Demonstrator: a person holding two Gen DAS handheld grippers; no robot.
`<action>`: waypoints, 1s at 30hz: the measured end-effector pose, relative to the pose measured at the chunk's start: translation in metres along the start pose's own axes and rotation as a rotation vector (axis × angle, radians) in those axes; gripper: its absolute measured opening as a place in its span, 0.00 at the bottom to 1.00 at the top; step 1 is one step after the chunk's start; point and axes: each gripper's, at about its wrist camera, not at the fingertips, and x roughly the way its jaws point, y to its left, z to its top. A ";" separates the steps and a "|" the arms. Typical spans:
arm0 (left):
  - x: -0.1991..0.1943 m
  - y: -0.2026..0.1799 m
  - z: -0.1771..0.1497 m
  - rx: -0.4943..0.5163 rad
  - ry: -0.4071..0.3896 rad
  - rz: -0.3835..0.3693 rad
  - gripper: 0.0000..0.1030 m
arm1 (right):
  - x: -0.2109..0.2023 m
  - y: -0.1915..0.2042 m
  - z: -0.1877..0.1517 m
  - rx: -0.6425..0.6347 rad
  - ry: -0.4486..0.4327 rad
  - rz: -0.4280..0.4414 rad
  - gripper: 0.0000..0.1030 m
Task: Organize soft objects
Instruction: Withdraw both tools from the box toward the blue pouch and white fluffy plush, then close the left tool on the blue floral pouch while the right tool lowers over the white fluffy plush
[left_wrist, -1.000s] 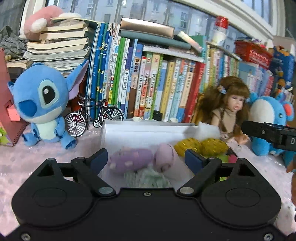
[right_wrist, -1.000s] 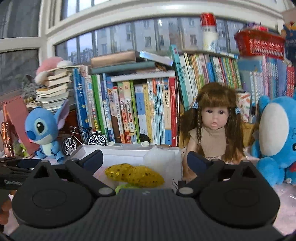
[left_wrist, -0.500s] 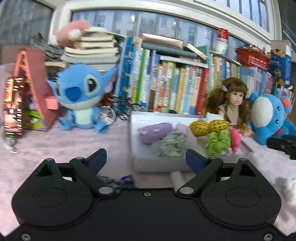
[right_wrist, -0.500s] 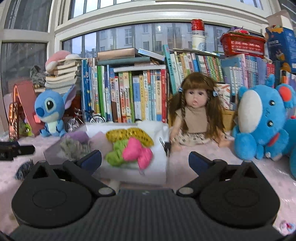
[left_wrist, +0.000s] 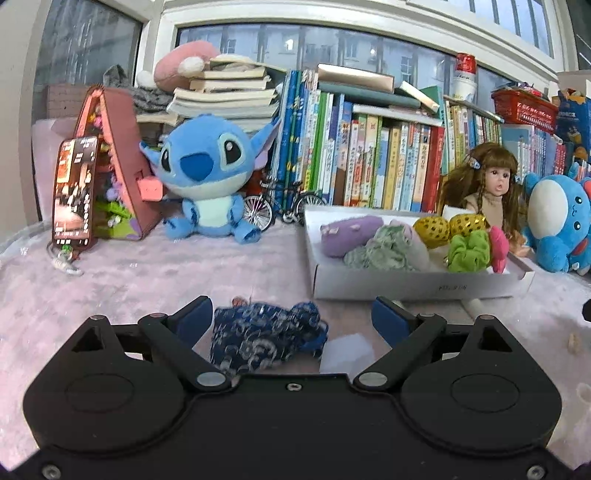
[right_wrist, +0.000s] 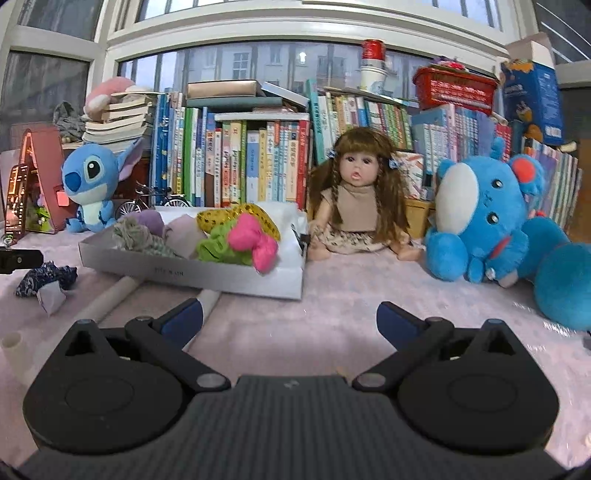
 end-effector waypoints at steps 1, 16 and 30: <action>0.000 0.001 -0.002 -0.004 0.005 0.002 0.90 | -0.001 -0.001 -0.002 0.006 0.003 -0.004 1.00; 0.009 0.023 -0.011 -0.055 0.064 0.057 0.90 | -0.003 -0.014 -0.024 0.020 0.027 -0.082 1.00; 0.017 0.028 -0.010 -0.084 0.094 0.065 0.90 | -0.018 -0.028 -0.032 0.056 0.010 -0.147 1.00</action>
